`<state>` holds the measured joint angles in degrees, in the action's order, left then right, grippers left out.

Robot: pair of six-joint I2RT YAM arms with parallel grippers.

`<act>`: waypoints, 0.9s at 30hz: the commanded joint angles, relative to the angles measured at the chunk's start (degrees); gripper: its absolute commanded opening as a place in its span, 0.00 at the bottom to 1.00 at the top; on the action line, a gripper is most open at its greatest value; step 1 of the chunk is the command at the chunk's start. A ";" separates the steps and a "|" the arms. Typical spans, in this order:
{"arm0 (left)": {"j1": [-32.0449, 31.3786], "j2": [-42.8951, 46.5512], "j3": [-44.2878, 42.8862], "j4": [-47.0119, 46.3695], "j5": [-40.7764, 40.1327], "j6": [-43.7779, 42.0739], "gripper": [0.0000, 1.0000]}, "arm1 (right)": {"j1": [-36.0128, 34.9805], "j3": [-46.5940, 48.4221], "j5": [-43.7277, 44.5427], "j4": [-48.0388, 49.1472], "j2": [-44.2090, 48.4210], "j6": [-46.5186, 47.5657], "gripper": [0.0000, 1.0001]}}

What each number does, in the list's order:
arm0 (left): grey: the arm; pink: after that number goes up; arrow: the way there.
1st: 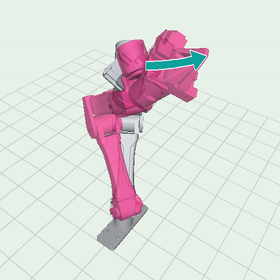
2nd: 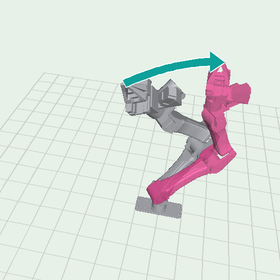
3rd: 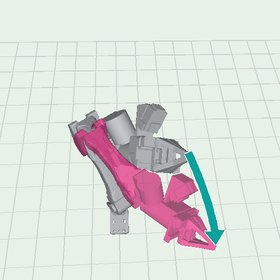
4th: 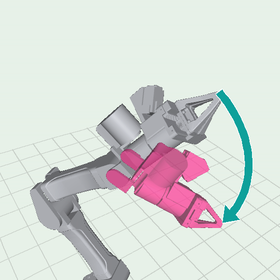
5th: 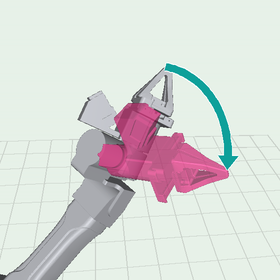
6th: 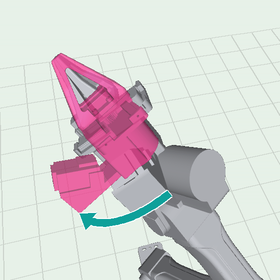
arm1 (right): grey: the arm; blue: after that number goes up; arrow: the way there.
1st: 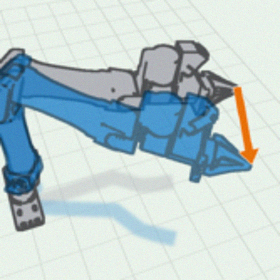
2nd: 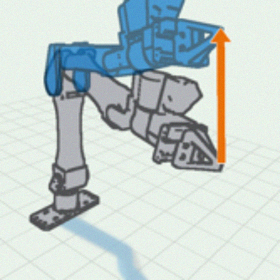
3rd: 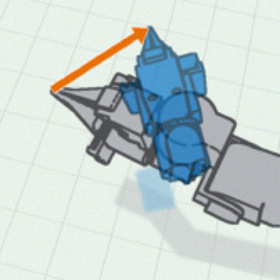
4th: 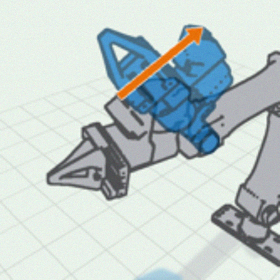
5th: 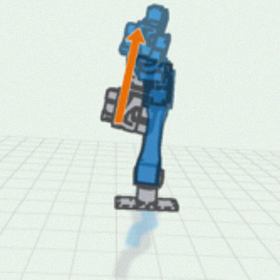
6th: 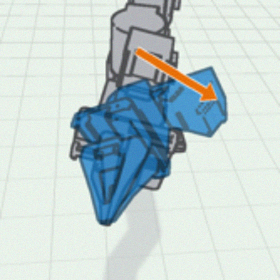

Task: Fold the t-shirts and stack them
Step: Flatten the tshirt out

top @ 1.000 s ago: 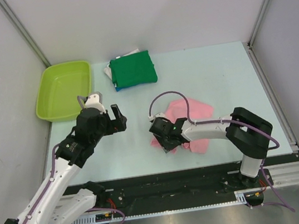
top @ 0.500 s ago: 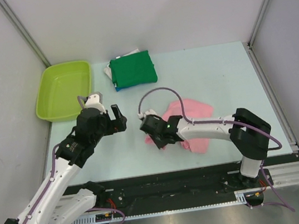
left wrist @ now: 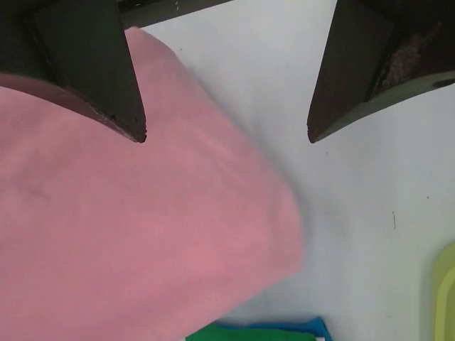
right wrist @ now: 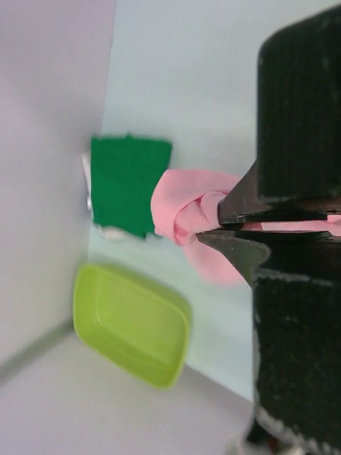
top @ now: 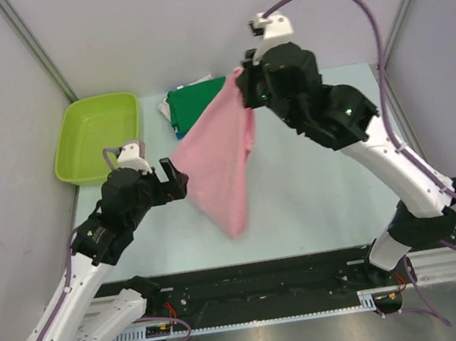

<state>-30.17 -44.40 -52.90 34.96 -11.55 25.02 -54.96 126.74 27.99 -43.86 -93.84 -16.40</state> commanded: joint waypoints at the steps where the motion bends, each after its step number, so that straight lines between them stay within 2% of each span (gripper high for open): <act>1: 0.38 0.55 -3.70 0.28 1.70 -0.23 1.00 | 8.16 -5.78 7.69 -8.26 6.36 -1.16 0.00; 6: 0.38 -1.82 -3.00 -2.26 6.27 -0.85 1.00 | 19.53 -24.40 7.43 -6.95 15.61 -2.49 0.00; 7: 0.38 -2.18 -2.04 -3.57 8.80 -0.85 1.00 | 21.02 -27.56 7.43 -6.60 17.01 -2.84 0.00; 8: 0.29 -2.70 -1.33 -4.45 10.83 -1.02 1.00 | 23.99 -34.73 7.87 -5.38 19.46 -3.54 0.00; 10: -0.06 -4.37 1.57 -8.13 16.44 -0.50 1.00 | 27.17 -41.10 8.92 -4.05 21.50 -4.07 0.00; 12: -1.11 -6.65 3.67 -9.82 17.79 0.21 1.00 | 30.43 -46.92 11.29 -2.64 23.44 -5.21 0.00; 15: -6.10 -9.03 4.30 -11.66 15.69 0.73 0.99 | 31.93 -47.90 15.69 -3.17 22.74 -6.35 0.00; 20: -12.71 -10.09 2.99 -13.25 15.33 1.00 0.98 | 31.41 -46.94 7.63 0.35 22.83 -6.54 0.00; 23: -15.17 -9.74 2.72 -13.08 14.46 1.35 0.98 | 24.57 -44.22 8.82 3.68 23.18 -2.77 0.00; 24: -15.18 -9.48 2.72 -12.81 14.28 1.53 0.98 | 19.24 -40.12 9.88 3.69 22.66 -1.71 0.00; 27: -15.35 -8.07 2.37 -12.64 13.05 1.26 0.97 | 11.48 -31.14 13.83 1.85 20.29 2.59 0.00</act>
<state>-45.21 -54.78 -48.34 24.47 2.33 25.50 -33.80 82.63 37.30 -45.95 -73.17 -19.29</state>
